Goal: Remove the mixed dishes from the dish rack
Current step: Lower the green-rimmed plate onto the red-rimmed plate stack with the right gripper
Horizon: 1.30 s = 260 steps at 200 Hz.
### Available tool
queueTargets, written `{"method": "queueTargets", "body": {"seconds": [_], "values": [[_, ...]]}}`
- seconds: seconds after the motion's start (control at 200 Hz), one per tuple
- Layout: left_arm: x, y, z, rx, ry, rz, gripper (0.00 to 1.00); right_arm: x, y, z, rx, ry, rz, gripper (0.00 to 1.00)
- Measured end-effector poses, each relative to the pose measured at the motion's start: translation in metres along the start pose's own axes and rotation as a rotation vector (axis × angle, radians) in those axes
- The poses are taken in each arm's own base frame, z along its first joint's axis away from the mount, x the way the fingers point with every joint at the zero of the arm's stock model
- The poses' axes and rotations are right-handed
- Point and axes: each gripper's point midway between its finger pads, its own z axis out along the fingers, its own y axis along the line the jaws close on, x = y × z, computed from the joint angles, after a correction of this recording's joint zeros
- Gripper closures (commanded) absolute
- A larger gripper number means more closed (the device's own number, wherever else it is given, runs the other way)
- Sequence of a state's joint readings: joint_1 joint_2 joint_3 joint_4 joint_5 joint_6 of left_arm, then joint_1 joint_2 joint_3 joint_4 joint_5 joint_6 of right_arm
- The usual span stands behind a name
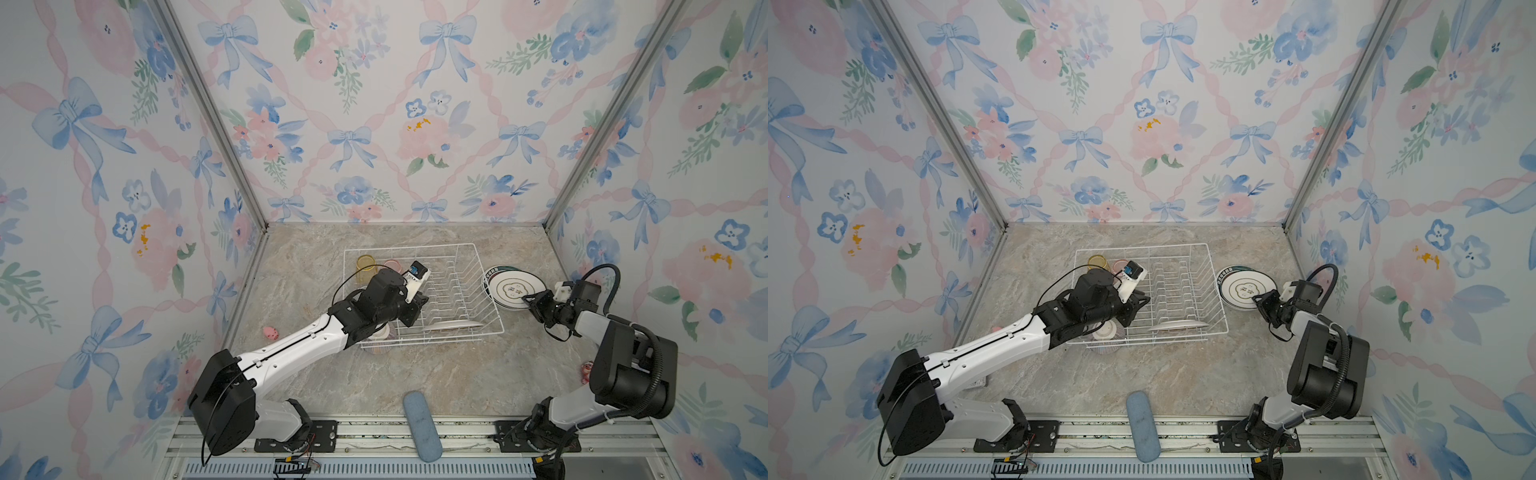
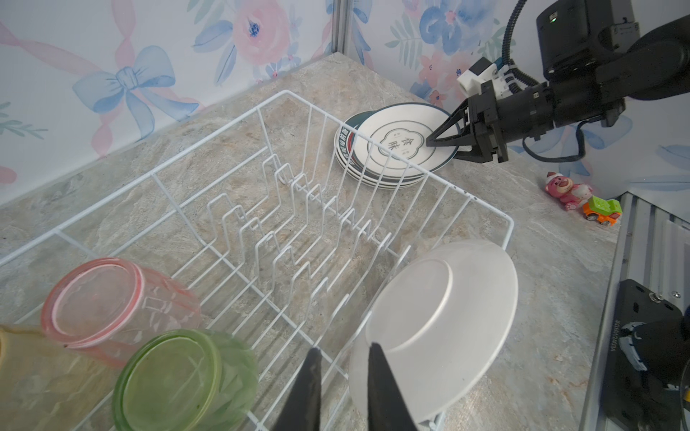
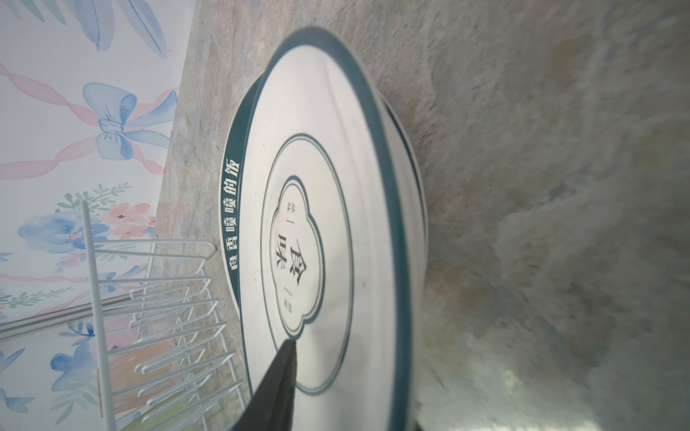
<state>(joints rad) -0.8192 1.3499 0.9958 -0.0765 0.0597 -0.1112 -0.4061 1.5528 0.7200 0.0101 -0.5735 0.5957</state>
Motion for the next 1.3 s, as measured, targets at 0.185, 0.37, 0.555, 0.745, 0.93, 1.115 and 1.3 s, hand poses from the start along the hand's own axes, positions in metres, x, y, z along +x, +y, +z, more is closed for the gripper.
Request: {"method": "queueTargets", "body": {"seconds": [0.185, 0.37, 0.555, 0.745, 0.93, 1.115, 1.3], "values": [[0.003, 0.0, 0.0, 0.0, 0.005, 0.0, 0.81, 0.002, 0.0, 0.0, 0.052, 0.018, -0.048, 0.63], [0.006, 0.0, 0.001, -0.001, 0.013, -0.001, 0.82, 0.006, -0.001, -0.002, 0.116, 0.034, -0.11, 0.59], [0.008, 0.0, 0.001, -0.001, 0.016, 0.003, 0.81, 0.011, -0.01, -0.003, 0.171, 0.053, -0.127, 0.57], [0.008, 0.0, 0.001, 0.0, 0.016, 0.006, 0.81, 0.016, -0.015, -0.004, 0.201, 0.068, -0.139, 0.56], [0.008, 0.0, 0.001, 0.003, 0.016, 0.007, 0.81, 0.016, -0.015, -0.003, 0.208, 0.07, -0.15, 0.51], [0.008, -0.002, 0.001, 0.01, 0.018, 0.011, 0.81, 0.015, -0.016, -0.004, 0.219, 0.072, -0.154, 0.4], [0.009, -0.006, 0.002, 0.017, 0.02, 0.02, 0.81, 0.008, -0.013, -0.002, 0.27, 0.066, -0.197, 0.36]]}}
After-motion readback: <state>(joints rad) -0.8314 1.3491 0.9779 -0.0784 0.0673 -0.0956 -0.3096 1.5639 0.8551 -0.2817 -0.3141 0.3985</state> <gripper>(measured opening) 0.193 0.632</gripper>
